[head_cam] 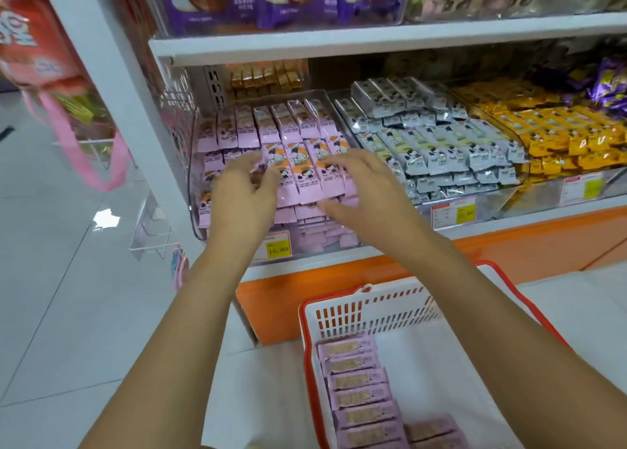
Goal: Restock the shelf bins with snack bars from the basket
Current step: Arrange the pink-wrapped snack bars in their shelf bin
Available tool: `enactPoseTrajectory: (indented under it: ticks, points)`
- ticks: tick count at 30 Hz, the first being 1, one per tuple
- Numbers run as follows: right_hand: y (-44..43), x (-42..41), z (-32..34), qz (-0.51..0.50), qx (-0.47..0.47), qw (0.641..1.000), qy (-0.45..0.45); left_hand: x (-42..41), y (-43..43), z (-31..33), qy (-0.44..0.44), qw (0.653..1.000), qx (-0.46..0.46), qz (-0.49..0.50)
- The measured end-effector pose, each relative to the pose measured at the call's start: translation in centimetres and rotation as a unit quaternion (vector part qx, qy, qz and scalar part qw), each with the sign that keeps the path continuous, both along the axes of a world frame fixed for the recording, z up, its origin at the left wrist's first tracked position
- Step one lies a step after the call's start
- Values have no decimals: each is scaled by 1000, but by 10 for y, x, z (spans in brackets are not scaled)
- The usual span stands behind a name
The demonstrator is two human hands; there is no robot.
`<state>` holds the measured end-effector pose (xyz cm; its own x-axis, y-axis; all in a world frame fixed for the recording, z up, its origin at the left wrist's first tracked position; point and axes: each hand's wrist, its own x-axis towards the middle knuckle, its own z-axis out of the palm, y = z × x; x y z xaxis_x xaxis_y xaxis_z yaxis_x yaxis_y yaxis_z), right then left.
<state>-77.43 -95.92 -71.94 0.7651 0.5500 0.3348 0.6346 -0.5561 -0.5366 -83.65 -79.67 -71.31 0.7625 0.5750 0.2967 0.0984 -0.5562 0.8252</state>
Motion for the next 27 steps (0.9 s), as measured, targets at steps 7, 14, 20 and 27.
enactPoseTrajectory:
  ticks: [7,14,20,27]
  points:
    - [-64,-24,-54,50,41,997,-46,-49,-45,-46,-21,971,164,-173]
    - [-140,-26,-229,116,-385,897,184,-63,-72,-129,329,830,240,-380]
    - [-196,-43,-328,137,-538,783,281,-61,-80,-163,426,779,244,-390]
    - [-201,-56,-376,247,-574,754,202,-60,-75,-178,463,759,240,-390]
